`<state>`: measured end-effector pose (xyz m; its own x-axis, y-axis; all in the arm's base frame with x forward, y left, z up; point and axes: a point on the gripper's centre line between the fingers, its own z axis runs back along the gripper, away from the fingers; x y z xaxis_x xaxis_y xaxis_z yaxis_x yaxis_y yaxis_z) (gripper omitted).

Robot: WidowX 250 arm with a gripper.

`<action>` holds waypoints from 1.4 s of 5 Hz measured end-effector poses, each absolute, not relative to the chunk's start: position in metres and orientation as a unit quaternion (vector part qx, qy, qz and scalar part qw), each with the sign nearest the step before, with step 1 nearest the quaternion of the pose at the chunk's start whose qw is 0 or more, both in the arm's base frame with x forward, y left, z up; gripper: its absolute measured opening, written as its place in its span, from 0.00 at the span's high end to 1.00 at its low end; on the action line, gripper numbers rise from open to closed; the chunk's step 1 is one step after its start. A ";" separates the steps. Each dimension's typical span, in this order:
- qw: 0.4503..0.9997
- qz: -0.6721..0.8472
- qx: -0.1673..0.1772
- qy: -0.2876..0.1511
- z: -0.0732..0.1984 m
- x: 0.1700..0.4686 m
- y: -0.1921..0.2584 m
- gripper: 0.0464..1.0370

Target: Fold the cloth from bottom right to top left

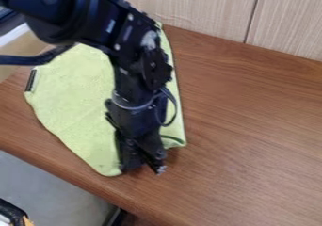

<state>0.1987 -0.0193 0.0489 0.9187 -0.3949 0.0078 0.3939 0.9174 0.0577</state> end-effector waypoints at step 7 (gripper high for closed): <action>0.997 -0.071 -0.026 0.035 0.061 0.346 0.069 0.88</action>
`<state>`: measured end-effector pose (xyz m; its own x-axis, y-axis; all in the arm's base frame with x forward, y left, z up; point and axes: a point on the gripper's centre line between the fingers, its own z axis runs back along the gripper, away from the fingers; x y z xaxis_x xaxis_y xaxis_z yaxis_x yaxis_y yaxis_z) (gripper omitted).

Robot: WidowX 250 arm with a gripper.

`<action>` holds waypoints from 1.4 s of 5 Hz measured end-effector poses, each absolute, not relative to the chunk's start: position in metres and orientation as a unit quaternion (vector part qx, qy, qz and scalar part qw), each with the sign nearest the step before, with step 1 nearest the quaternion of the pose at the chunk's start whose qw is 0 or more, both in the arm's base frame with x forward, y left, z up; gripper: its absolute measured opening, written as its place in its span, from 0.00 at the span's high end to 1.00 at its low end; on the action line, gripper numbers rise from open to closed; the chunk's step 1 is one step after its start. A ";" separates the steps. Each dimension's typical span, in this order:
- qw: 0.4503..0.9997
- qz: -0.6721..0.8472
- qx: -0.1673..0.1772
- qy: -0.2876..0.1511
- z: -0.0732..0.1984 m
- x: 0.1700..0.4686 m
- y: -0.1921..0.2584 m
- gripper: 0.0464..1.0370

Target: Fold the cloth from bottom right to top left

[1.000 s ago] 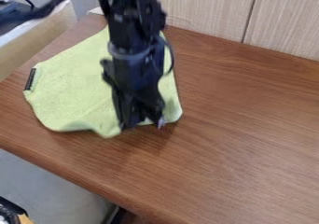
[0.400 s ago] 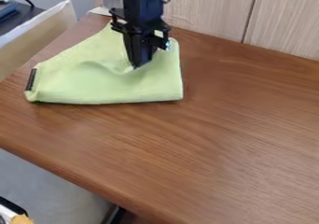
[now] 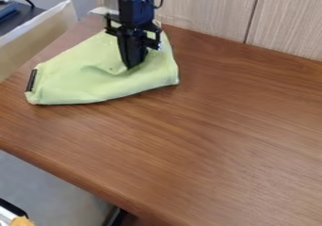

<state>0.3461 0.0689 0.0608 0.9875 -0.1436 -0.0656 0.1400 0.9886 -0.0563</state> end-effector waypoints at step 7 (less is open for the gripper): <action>0.996 -0.070 -0.009 -0.047 0.141 0.333 0.071 0.04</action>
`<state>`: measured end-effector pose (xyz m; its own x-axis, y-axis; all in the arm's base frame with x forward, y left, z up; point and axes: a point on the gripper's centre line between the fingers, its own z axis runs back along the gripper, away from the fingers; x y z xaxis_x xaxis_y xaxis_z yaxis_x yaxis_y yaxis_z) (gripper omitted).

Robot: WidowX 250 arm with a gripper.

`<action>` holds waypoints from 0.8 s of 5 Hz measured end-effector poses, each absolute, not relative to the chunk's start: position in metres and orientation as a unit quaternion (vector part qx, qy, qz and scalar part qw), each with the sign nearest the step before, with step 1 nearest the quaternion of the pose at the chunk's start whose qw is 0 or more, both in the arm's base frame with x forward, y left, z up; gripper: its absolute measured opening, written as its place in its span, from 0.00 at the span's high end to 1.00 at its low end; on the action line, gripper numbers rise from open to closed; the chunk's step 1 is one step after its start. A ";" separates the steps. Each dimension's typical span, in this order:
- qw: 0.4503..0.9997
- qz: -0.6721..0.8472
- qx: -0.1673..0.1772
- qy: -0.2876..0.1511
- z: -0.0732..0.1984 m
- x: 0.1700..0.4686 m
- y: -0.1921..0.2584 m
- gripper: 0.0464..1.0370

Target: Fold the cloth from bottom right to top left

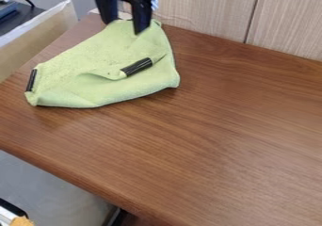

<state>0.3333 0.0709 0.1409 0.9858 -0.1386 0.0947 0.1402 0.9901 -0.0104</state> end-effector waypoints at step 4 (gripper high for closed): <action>0.996 -0.068 -0.008 -0.051 0.142 0.333 0.071 0.04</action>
